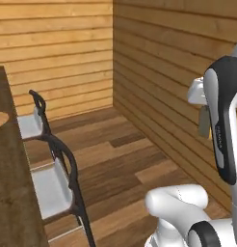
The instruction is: Start the toaster. Once the lever pops up, take the bread to the plate on the dining counter.
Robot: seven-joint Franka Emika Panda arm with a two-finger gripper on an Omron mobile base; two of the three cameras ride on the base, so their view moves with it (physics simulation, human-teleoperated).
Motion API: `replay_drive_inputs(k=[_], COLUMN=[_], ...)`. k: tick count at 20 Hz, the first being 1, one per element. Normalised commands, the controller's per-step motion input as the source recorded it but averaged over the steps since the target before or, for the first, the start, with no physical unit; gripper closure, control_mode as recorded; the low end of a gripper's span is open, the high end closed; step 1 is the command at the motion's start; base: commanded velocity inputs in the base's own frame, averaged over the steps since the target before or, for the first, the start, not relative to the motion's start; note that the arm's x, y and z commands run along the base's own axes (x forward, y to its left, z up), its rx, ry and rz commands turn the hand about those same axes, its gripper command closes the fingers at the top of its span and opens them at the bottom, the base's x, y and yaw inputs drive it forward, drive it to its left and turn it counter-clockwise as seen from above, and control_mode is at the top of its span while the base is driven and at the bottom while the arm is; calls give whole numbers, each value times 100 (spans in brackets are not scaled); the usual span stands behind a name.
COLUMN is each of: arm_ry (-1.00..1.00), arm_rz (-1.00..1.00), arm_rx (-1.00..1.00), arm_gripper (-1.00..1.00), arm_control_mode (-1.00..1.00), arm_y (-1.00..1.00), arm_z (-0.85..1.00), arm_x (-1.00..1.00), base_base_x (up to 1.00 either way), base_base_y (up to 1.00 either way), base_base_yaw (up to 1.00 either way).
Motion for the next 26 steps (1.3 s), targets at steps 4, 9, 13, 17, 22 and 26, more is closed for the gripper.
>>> replay_drive_inputs(k=[4, 9, 13, 17, 22, 26], arm_ry=[0, 0, 0, 0, 0, 0], arm_rz=[0, 0, 0, 0, 0, 0], arm_rx=[0, 0, 0, 0, 0, 0], arm_gripper=[100, 100, 100, 100, 100, 100], arm_control_mode=[100, 100, 100, 100, 100, 100], arm_y=[0, 0, 0, 0, 0, 0], arm_z=[0, 0, 0, 0, 0, 0], arm_x=[0, 0, 0, 0, 0, 0], base_base_x=[90, 75, 46, 28, 10, 4], base_base_y=[-18, -31, -55, -87, -100, -97], base_base_yaw=[73, 71, 65, 51, 41, 46])
